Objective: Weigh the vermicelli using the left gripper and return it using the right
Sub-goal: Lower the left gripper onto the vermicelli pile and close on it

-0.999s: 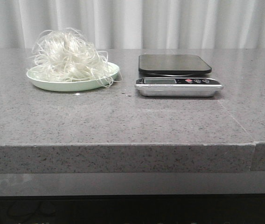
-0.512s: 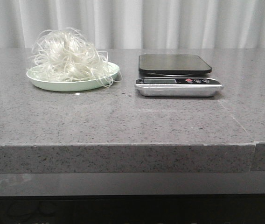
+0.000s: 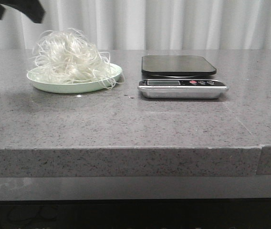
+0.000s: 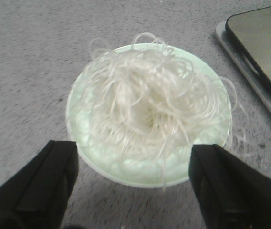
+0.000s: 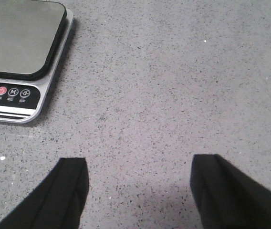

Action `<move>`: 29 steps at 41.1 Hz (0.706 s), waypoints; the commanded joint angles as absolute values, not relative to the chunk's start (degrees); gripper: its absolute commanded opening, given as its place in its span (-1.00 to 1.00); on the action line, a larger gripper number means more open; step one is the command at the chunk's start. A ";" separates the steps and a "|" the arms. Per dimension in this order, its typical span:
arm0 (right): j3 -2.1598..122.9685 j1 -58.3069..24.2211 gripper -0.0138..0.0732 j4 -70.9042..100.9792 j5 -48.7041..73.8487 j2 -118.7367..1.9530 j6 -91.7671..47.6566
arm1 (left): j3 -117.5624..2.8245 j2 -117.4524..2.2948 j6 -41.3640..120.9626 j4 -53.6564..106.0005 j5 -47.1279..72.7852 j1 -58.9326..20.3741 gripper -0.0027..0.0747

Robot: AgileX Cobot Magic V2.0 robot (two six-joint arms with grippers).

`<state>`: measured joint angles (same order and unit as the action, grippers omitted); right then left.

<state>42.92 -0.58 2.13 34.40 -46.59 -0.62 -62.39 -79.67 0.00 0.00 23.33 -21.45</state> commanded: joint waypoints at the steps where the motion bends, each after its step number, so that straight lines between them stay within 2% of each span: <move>1: 44.32 -0.44 0.60 1.58 30.87 -46.45 -0.64 | -67.91 -82.15 0.00 1.97 19.36 -22.01 0.47; 16: 44.32 -0.44 0.60 1.58 30.87 -46.45 -0.64 | -80.65 -95.73 0.00 3.11 18.04 -22.01 0.47; 29: 44.32 -0.44 0.60 1.58 30.97 -46.45 -0.64 | -82.94 -101.20 0.00 1.62 20.83 -22.01 0.47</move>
